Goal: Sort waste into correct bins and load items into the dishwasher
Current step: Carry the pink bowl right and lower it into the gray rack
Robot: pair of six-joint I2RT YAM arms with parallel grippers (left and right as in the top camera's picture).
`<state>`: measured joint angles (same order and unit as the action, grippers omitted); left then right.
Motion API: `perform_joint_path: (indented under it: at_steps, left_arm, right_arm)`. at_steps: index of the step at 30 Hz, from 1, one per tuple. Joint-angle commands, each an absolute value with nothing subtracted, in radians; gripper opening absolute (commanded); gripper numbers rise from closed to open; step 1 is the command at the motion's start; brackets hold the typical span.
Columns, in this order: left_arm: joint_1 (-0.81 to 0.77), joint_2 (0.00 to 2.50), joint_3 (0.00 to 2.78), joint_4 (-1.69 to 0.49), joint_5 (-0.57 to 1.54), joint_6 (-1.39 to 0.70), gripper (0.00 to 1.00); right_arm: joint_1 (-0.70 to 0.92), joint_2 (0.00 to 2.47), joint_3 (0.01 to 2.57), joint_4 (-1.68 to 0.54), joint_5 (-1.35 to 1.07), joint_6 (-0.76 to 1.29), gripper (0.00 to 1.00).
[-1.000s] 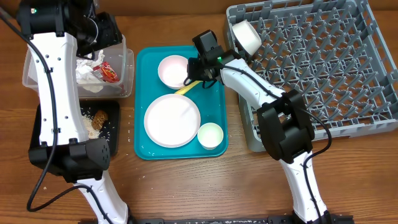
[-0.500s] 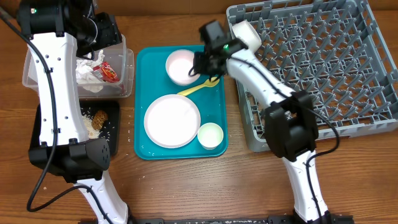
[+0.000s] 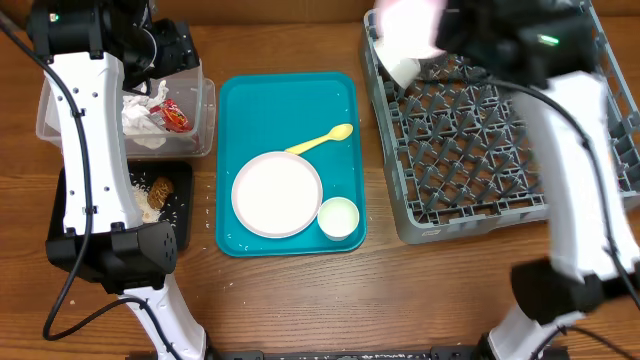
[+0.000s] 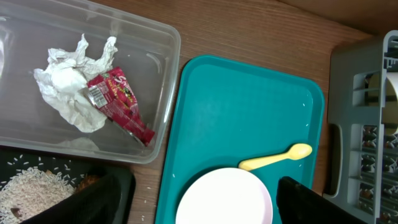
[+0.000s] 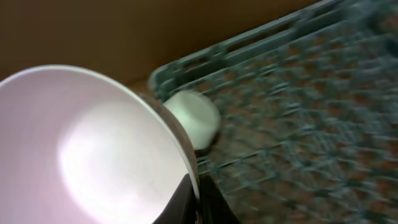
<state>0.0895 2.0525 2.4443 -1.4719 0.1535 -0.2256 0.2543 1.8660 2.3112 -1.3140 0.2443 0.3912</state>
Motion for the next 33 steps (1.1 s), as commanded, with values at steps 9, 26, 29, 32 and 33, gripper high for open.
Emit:
perform_joint_path:
  at_steps: [9, 26, 29, 32, 33]
  left_arm:
    - [0.084, 2.04, 2.458, -1.463, 0.158, -0.21, 0.82]
    - [0.083, 2.04, 2.458, -1.436, 0.158, -0.21, 0.82]
    - [0.083, 2.04, 2.458, -1.435, 0.159, -0.21, 0.82]
    - [0.079, 2.04, 2.458, -1.441, 0.161, -0.209, 0.83]
    - [0.078, 2.04, 2.458, -1.443, 0.158, -0.209, 0.83]
  right_arm:
    - [0.29, 1.788, 2.172, -1.501, 0.979, 0.599, 0.04]
    - [0.498, 1.792, 1.443, -1.007, 1.37, 0.56, 0.04]
    - [0.511, 1.792, 1.369, -0.851, 1.357, 0.464, 0.04]
    - [0.518, 1.794, 1.315, -0.717, 1.376, 0.381, 0.04]
    - [0.518, 1.794, 1.297, -0.654, 1.377, 0.336, 0.04]
